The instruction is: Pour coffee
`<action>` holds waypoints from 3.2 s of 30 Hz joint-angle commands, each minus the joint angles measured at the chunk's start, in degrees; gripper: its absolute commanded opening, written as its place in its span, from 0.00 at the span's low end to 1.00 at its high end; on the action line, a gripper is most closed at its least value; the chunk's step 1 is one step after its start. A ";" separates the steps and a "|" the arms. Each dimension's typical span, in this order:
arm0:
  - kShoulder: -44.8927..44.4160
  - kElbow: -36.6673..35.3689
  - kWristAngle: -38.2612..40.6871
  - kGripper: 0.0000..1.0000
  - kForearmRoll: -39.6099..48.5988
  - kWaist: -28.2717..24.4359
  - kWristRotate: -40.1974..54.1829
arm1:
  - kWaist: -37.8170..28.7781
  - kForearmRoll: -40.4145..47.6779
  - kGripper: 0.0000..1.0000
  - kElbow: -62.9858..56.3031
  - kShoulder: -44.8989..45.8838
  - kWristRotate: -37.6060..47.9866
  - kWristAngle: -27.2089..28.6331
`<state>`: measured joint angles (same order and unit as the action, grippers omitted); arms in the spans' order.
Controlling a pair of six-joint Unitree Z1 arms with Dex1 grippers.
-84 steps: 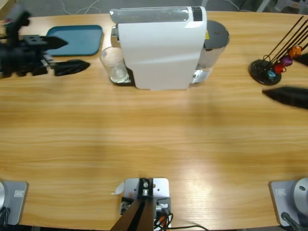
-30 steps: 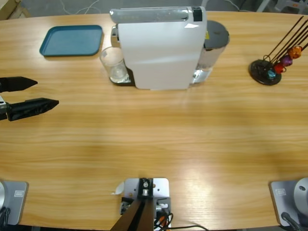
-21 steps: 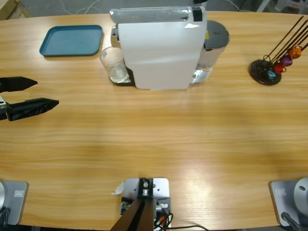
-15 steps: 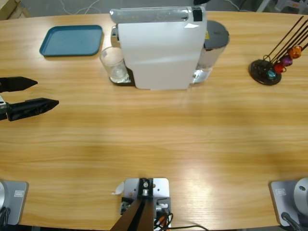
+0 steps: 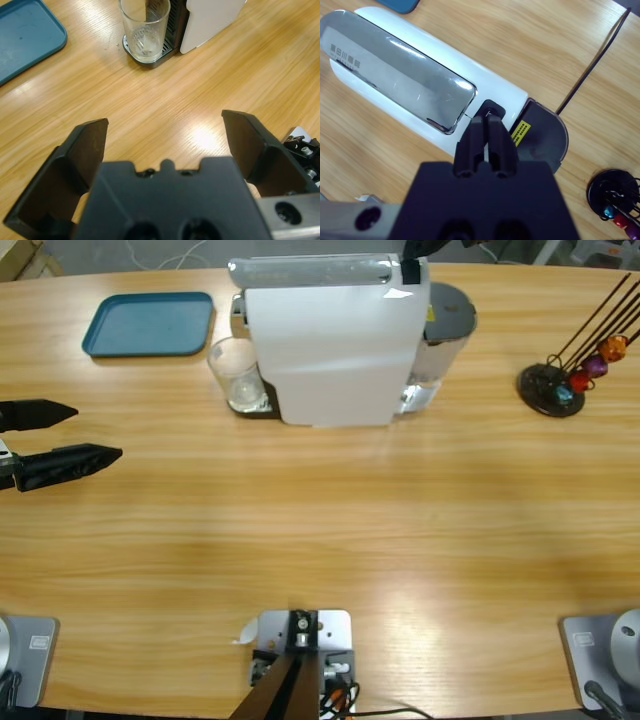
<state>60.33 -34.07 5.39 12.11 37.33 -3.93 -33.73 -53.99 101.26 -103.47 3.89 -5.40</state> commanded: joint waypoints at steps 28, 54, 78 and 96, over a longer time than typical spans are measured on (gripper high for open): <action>0.10 2.54 0.50 1.00 0.63 0.46 0.50 | -3.00 1.52 1.00 -4.10 10.20 -0.46 3.47; 0.68 2.61 0.50 1.00 0.00 0.48 0.47 | -5.62 4.14 1.00 -16.37 19.50 2.42 2.71; 3.20 5.44 -1.47 1.00 -7.60 0.99 8.84 | -5.64 46.87 1.00 -63.10 39.45 2.26 -0.93; 2.32 7.62 -2.58 1.00 -9.56 0.97 8.41 | -8.07 46.40 1.00 -64.78 42.83 2.26 -0.84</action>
<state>62.09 -28.64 3.62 3.15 37.80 4.28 -41.06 -7.82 38.72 -61.86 6.05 -5.76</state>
